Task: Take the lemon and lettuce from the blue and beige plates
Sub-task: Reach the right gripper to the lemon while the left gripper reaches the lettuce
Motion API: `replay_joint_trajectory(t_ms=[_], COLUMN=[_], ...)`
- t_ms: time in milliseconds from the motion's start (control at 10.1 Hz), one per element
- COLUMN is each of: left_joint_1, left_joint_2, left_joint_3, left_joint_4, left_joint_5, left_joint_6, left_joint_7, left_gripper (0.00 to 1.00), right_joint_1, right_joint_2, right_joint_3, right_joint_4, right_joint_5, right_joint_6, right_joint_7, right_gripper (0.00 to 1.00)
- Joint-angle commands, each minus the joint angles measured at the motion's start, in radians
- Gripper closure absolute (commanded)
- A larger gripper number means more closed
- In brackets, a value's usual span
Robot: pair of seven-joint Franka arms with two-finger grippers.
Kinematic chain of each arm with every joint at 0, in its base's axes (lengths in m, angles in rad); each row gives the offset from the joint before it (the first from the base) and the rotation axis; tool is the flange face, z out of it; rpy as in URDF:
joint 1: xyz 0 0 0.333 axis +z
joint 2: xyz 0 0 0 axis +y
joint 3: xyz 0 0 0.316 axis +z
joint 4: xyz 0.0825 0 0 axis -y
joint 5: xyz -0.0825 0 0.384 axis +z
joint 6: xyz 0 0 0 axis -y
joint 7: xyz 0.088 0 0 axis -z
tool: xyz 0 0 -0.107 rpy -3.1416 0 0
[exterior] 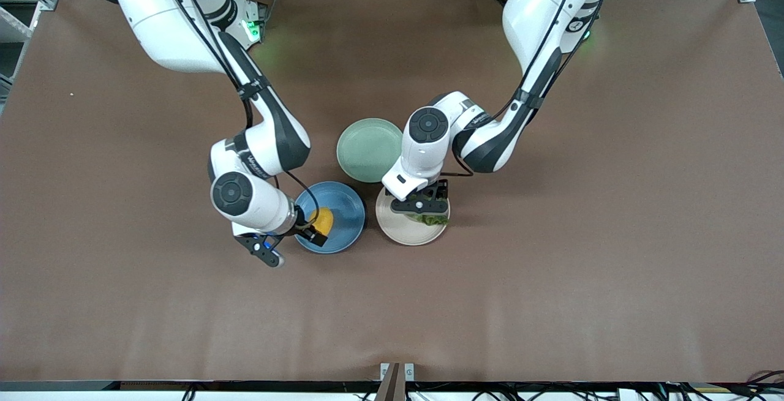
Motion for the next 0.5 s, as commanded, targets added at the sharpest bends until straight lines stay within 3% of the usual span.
replay_joint_trajectory(t_ms=[0,396], left_joint_1=[-0.011,-0.011], left_joint_2=[0.046,0.08], left_joint_3=[0.011,0.02], left_joint_4=[0.048,0.053], left_joint_5=[0.052,0.055], left_joint_6=[0.014,0.016], left_joint_7=[0.025,0.064], left_gripper=[0.0,0.0], right_joint_1=[0.027,0.038], right_joint_2=[0.052,0.099], right_joint_3=[0.002,0.018], right_joint_4=[0.031,0.025], right_joint_5=[-0.1,-0.135], right_joint_6=[-0.003,0.052], right_joint_7=[0.017,0.016], right_gripper=[0.0,0.0])
